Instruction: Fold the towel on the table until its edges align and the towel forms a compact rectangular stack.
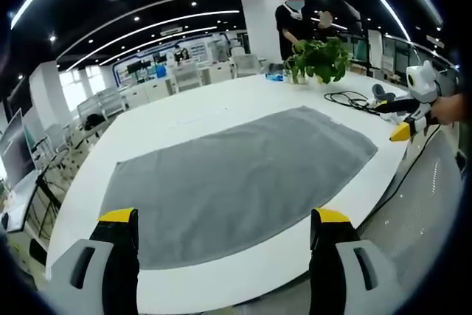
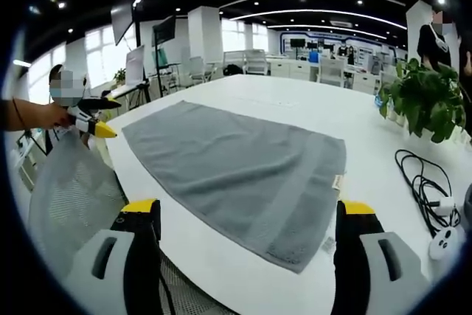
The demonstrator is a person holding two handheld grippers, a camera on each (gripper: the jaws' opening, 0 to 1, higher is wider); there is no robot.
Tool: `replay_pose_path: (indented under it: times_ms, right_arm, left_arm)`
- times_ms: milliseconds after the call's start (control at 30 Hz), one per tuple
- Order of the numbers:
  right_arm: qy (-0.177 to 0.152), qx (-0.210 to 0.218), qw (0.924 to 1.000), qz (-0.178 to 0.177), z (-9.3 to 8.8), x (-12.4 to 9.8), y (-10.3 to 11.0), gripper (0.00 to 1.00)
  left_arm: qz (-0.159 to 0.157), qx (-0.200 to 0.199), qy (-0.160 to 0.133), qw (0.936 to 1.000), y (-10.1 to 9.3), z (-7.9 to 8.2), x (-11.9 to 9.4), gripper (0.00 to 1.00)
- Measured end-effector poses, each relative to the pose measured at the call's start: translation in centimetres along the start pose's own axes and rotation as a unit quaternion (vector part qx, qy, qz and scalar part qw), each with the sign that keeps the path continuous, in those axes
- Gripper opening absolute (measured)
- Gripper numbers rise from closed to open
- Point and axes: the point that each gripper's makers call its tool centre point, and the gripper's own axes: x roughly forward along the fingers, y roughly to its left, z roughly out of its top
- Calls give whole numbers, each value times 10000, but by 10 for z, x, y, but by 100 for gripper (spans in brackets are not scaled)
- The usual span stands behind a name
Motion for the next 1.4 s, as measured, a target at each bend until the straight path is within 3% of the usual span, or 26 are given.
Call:
replay_pose_path:
  times_ms: [267,367,700,800,1133,1400]
  right_arm:
    - [121,19,9999,-113,1,1,4,100]
    - [147,-34,9998,-149,5,1,10,100]
    - [88,-90,9989,-455,16,-6,0,100]
    - [84,-136,9986,-501,18,-9,-6,100]
    - [-49,-289,9985,-467,38,-16,-31,100]
    - [-311,-302,9984,-360,55,-20,-58,100]
  left_arm:
    - [-178,-92,-14,9998,2,-4,4,99]
    - [-318,-50,-84,9994,-2,2,7,99]
    - [-709,111,-422,9965,-6,24,13,99]
    - [-816,173,-402,9957,-9,27,15,99]
    - [-1052,278,-494,9928,-37,62,17,99]
    - [-1275,479,-574,9890,-78,94,14,99]
